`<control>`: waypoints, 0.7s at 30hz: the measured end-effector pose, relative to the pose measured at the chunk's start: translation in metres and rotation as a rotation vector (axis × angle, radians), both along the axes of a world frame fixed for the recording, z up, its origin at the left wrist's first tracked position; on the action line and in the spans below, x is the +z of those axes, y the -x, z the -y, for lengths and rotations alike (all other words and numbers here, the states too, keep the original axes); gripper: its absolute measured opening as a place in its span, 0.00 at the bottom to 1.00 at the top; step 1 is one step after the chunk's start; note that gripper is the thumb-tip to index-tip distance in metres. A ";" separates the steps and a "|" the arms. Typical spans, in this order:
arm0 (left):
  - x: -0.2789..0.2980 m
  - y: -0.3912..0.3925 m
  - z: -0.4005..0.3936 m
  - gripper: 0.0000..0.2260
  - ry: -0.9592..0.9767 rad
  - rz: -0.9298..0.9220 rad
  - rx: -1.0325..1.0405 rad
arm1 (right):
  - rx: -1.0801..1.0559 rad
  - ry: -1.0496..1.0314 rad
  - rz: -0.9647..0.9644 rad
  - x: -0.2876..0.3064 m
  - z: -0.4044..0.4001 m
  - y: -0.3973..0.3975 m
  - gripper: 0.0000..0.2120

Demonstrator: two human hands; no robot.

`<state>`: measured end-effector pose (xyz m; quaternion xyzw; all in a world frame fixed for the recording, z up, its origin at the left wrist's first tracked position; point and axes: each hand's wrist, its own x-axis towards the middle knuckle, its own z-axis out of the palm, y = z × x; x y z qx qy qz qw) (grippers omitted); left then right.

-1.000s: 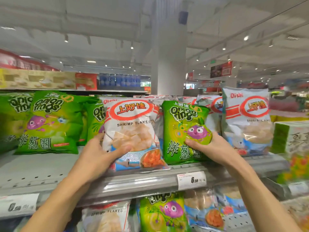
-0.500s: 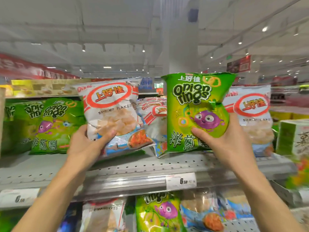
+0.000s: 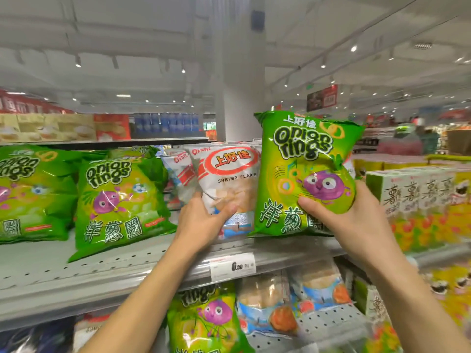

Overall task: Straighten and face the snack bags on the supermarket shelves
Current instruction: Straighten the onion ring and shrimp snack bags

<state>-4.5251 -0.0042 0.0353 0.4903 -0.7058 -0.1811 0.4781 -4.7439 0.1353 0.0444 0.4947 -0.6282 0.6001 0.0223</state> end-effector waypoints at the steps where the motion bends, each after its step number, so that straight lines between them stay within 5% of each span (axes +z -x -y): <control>1: -0.001 0.002 0.001 0.25 -0.002 0.033 -0.013 | 0.006 -0.004 0.003 -0.001 0.001 -0.002 0.44; 9: -0.003 -0.053 -0.015 0.15 0.140 0.145 0.027 | 0.115 0.020 0.007 0.004 0.016 -0.039 0.39; 14: -0.035 -0.152 -0.064 0.11 0.471 0.315 0.394 | 0.190 0.079 0.025 0.007 0.040 -0.109 0.42; 21: -0.067 -0.240 -0.079 0.15 0.424 0.501 0.546 | 0.260 -0.043 -0.082 -0.003 0.086 -0.218 0.40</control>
